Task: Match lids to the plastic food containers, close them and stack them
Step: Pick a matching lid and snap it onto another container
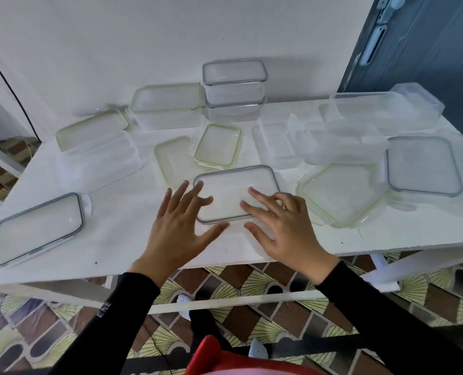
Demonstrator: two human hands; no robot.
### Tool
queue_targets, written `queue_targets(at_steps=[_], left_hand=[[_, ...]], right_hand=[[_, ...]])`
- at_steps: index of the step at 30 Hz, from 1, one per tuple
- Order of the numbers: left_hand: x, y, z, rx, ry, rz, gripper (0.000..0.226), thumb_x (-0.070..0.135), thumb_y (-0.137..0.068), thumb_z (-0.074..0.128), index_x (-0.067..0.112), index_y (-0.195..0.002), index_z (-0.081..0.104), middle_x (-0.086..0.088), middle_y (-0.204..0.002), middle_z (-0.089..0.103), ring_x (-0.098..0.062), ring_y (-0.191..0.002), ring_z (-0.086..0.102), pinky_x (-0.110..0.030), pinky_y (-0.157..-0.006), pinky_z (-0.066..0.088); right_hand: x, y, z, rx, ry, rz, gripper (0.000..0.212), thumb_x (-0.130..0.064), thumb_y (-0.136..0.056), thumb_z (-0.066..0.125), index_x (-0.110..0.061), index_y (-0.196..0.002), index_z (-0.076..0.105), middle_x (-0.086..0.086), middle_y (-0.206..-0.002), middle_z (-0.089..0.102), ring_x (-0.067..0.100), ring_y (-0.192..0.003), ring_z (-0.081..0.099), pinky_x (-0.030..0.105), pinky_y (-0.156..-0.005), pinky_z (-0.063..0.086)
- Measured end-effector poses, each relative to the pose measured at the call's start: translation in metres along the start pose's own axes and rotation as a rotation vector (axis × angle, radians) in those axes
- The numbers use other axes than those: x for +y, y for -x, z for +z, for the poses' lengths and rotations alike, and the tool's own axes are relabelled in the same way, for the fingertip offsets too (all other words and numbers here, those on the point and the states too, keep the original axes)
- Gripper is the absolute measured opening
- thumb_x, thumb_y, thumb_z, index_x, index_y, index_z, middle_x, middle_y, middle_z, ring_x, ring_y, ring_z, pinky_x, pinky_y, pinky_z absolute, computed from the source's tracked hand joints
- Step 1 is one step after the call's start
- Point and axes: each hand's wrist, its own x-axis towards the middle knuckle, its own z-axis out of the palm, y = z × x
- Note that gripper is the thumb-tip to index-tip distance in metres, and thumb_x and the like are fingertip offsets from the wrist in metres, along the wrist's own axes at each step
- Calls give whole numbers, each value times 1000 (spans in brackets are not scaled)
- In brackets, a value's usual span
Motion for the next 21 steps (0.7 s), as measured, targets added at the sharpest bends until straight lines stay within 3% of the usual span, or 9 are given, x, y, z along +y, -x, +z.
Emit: queue_targets(at_steps=[2, 5, 10, 21], left_hand=[[10, -3, 7, 7, -26, -9, 80, 78, -84, 36, 17, -131, 53, -1, -156, 34, -19, -148, 20, -42, -121, 14], [16, -4, 19, -2, -55, 94, 75, 66, -92, 30, 16, -145, 43, -2, -156, 34, -21, -146, 27, -45, -117, 26], [30, 6, 39, 145, -157, 133, 57, 40, -97, 39, 6, -143, 45, -11, -151, 41, -32, -141, 37, -52, -111, 36], [28, 6, 49, 232, -236, 140, 52, 37, -100, 42, 9, -143, 46, -9, -151, 42, -29, -141, 37, -50, -111, 35]], right_hand=[[1, 0, 3, -11, -39, -7, 41, -47, -96, 49, -31, -131, 61, -7, -146, 50, 23, -125, 49, 40, -101, 29], [9, 2, 7, -104, -161, -62, 45, -39, -99, 42, -23, -141, 52, 2, -153, 41, 28, -145, 29, 49, -119, 18], [10, 2, 11, -87, -197, -62, 45, -37, -101, 41, -22, -142, 50, 6, -155, 37, 26, -146, 29, 48, -120, 20], [9, 5, 21, 57, -144, -95, 39, -28, -101, 50, -21, -139, 55, 4, -151, 44, 24, -144, 35, 50, -116, 28]])
